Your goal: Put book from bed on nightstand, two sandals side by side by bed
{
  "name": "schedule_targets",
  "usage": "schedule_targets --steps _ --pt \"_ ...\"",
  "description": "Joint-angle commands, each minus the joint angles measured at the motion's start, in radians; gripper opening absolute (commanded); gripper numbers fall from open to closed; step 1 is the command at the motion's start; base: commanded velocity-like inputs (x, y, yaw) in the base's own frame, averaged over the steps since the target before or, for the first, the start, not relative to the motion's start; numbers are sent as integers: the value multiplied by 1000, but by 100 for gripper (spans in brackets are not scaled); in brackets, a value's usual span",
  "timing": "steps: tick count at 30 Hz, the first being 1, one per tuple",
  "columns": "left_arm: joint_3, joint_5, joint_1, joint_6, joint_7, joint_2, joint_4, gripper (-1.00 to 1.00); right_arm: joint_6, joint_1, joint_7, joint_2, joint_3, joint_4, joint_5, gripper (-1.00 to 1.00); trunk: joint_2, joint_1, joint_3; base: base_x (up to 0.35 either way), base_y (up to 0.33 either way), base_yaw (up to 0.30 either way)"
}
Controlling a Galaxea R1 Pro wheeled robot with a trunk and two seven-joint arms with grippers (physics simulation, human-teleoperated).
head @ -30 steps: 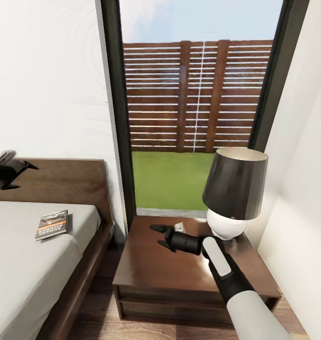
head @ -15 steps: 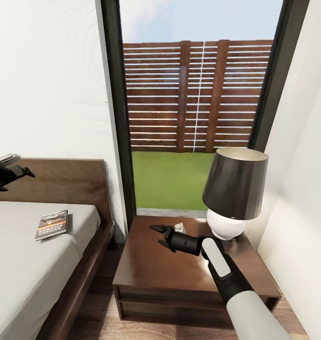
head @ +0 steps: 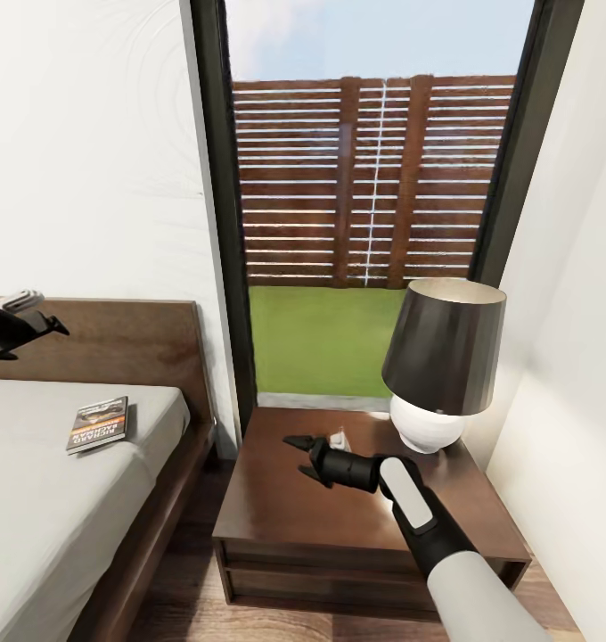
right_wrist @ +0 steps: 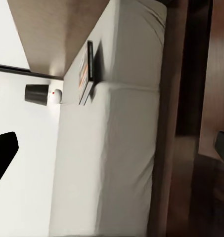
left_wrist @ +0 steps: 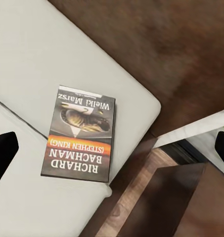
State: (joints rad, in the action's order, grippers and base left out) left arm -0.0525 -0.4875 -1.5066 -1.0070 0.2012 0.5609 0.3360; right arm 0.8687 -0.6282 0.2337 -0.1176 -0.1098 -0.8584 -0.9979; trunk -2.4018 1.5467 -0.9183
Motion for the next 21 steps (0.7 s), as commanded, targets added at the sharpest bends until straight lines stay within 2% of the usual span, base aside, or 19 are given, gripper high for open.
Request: schedule_targets --steps 1,21 --pt "-5 -9 0 -4 10 0 1 100 2 -1 7 0 0 11 5 100 0 0 -1 0 0 0" --pt "-3 -2 2 -3 14 3 -3 100 3 -1 19 3 -3 44 1 100 0 0 -1 0 0 0"
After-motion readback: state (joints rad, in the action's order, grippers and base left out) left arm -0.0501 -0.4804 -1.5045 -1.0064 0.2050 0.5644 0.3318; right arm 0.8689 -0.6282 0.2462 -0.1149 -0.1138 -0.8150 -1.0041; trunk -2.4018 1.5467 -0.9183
